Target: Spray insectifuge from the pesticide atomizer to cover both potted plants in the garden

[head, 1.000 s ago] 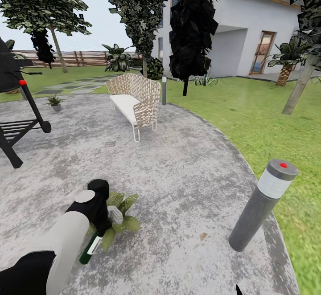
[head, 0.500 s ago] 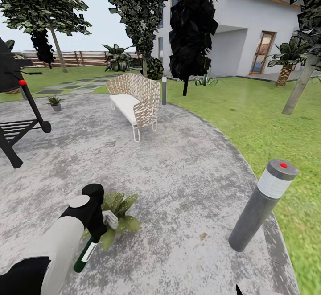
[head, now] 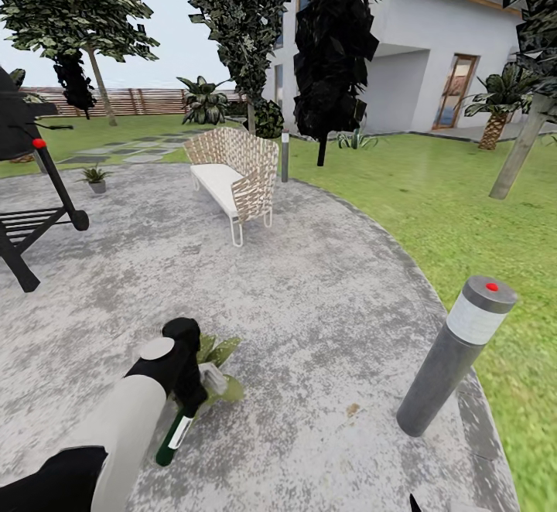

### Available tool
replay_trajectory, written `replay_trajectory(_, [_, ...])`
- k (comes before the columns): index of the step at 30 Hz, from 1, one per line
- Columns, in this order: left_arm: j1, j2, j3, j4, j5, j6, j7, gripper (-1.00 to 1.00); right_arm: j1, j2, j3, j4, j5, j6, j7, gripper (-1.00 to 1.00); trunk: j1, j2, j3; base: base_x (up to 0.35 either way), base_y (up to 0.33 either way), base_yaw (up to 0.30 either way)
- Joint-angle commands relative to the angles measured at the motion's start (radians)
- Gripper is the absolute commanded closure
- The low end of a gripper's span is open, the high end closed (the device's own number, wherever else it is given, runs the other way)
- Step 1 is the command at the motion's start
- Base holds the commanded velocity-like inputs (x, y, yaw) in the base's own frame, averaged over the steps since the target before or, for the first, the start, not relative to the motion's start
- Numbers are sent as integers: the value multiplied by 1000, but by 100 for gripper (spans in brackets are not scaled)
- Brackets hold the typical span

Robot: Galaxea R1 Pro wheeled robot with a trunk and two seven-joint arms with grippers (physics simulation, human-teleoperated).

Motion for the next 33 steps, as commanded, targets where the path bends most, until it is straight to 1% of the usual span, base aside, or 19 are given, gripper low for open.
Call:
replay_trajectory(1, [-1, -6, 7, -1, -10, 27, -6, 100, -1, 1, -8, 0, 5, -4, 8, -100, 0, 0, -1, 0, 0, 0])
replay_trajectory(4, [-1, -8, 9, -1, -10, 41, 10, 100, -1, 1, -9, 0, 5, -4, 8, -100, 0, 0, -1, 0, 0, 0])
replay_trajectory(8, [-1, -8, 7, 0, -11, 44, 25, 100, -1, 2, -9, 0, 5, -4, 8, -100, 0, 0, -1, 0, 0, 0])
replay_trajectory(11, [-1, -2, 10, -2, -10, 44, 29, 100, -1, 2, -8, 0, 5, -4, 8, -100, 0, 0, -1, 0, 0, 0])
replay_trajectory(13, [-1, 8, 13, -2, -9, 44, 30, 100, -1, 1, -8, 1, 5, -4, 8, -100, 0, 0, -1, 0, 0, 0])
replay_trajectory(16, [-1, 31, 47, -2, -10, 43, 32, 100, -1, 1, -8, 1, 5, -3, 8, -100, 0, 0, -1, -75, 0, 0])
replay_trajectory(18, [-1, 45, 56, -1, -10, 43, 33, 100, -1, 2, -8, 1, 5, -3, 8, -100, 0, 0, -1, -275, 0, 0])
replay_trajectory(22, [-1, 53, 58, 1, -11, 43, 33, 100, -1, 1, -8, 1, 5, -3, 8, -100, 0, 0, -1, -307, 0, 0])
replay_trajectory(24, [0, 57, 58, 8, -12, 43, 34, 100, -1, 2, -8, 0, 5, -4, 8, -100, 0, 0, -1, -98, 0, 0])
replay_trajectory(26, [0, 72, 58, 10, -11, 43, 35, 100, -1, 2, -8, 0, 5, -4, 8, -100, 0, 0, -1, -28, 0, 0])
replay_trajectory(28, [0, 94, 59, 14, -11, 43, 36, 100, -1, 2, -8, 0, 5, -4, 8, -100, 0, 0, -1, -7, 0, 128])
replay_trajectory(29, [1, 99, 59, 15, -11, 43, 36, 100, -1, 2, -8, 0, 5, -4, 8, -100, 0, 0, -1, -2, 0, 224])
replay_trajectory(33, [43, 102, 58, 16, -10, 43, 37, 100, -1, 2, -8, 0, 5, -4, 8, -100, 0, 0, -1, -1, 0, 263])
